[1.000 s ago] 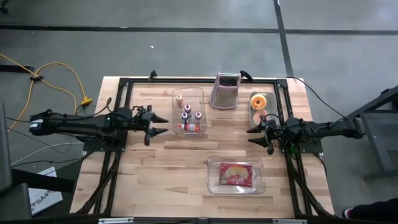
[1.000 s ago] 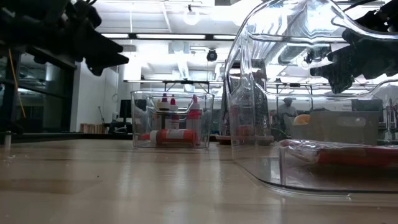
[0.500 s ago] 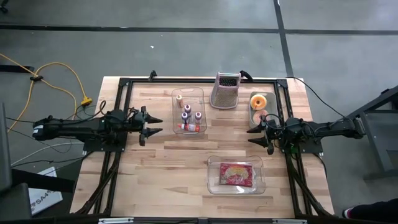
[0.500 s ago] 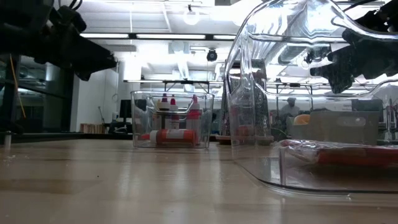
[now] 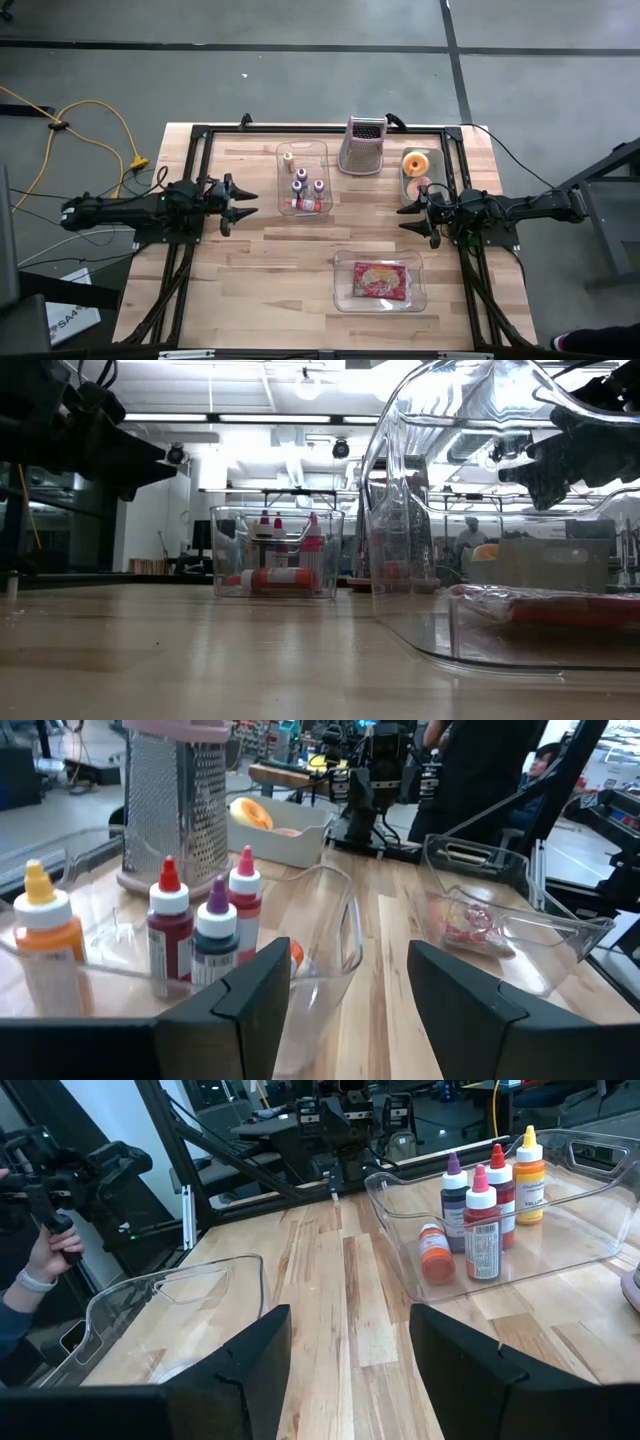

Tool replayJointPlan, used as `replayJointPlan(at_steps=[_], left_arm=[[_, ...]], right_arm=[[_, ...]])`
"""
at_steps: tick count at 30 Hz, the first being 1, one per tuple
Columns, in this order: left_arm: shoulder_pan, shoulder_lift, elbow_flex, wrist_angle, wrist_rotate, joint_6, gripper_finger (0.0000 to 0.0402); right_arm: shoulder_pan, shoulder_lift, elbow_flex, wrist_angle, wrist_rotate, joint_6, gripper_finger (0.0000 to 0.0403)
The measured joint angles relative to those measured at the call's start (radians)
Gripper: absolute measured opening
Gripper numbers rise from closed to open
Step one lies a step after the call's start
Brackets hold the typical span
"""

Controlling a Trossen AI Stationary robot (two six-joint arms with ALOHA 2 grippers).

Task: Pick & Place Food Item
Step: Return to Home Position

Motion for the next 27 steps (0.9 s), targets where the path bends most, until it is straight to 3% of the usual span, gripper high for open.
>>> replayJointPlan(at_steps=[10, 27], left_arm=[[0.0, -0.113, 0.002, -0.129, -0.035, -0.041, 0.0196], [0.0, -0.107, -0.024, -0.101, -0.046, -0.045, 0.0196]], right_arm=[[0.0, 0.0, 0.0, 0.0, 0.0, 0.0, 0.0193], [0.0, 0.0, 0.0, 0.0, 0.0, 0.0, 0.0193]])
